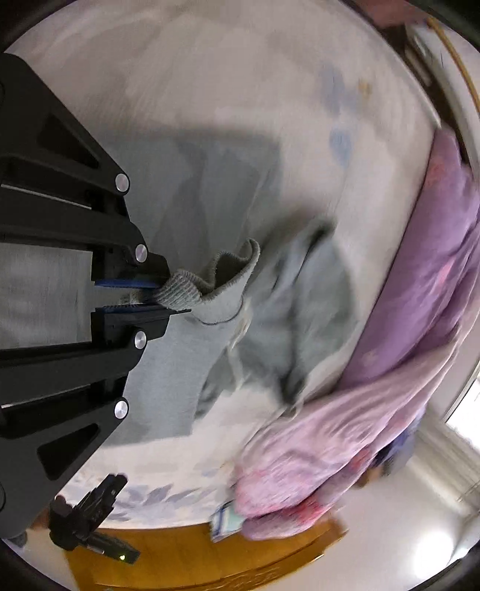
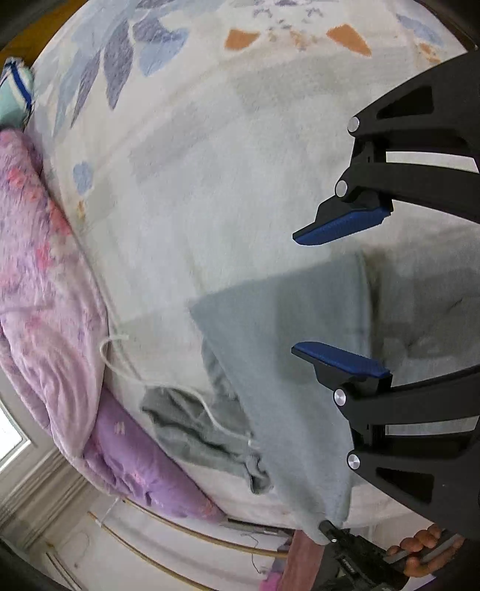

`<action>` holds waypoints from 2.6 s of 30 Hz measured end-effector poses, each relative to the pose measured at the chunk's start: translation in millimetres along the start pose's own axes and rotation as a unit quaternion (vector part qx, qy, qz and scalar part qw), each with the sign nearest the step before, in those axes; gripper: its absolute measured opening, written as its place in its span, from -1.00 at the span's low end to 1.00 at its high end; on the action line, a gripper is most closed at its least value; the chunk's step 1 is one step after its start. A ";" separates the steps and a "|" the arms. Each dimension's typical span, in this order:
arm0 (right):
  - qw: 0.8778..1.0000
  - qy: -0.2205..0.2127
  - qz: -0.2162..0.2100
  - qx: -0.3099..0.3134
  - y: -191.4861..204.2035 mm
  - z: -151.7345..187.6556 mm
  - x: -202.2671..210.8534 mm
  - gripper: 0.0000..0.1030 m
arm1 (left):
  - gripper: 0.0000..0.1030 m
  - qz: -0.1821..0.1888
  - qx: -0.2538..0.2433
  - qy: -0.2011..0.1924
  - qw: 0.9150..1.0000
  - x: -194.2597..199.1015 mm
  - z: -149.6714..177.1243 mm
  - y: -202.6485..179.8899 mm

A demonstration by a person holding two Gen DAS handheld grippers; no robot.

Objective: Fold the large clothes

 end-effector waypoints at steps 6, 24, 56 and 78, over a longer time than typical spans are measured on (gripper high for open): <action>0.998 0.032 -0.035 0.041 48.5 2.9 -40.5 0.01 | -0.87 -0.087 0.040 0.026 0.995 -17.2 9.2 83.8; 0.991 0.103 -0.008 0.082 75.4 -13.5 -109.5 -0.15 | -0.28 -0.182 0.078 0.074 0.977 -34.3 10.5 126.8; 0.992 0.121 -0.009 -0.022 69.7 -136.3 -228.9 -0.81 | 0.35 -0.124 0.032 0.123 0.984 -209.4 -121.0 105.0; 0.977 0.133 -0.065 0.155 219.5 -198.1 -312.8 0.25 | 0.64 -0.083 -0.005 0.113 0.990 -236.5 -123.9 74.6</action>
Point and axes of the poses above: each gripper's, at about its wrist camera, not at the fingertips, and x roughly against the way its jaws point, y to its left, z to its underside, the point moved 3 cm from there along -x, roughly the way its jaws point, and after that the axes turned 6 degrees about -y, right-handed, at the moved point
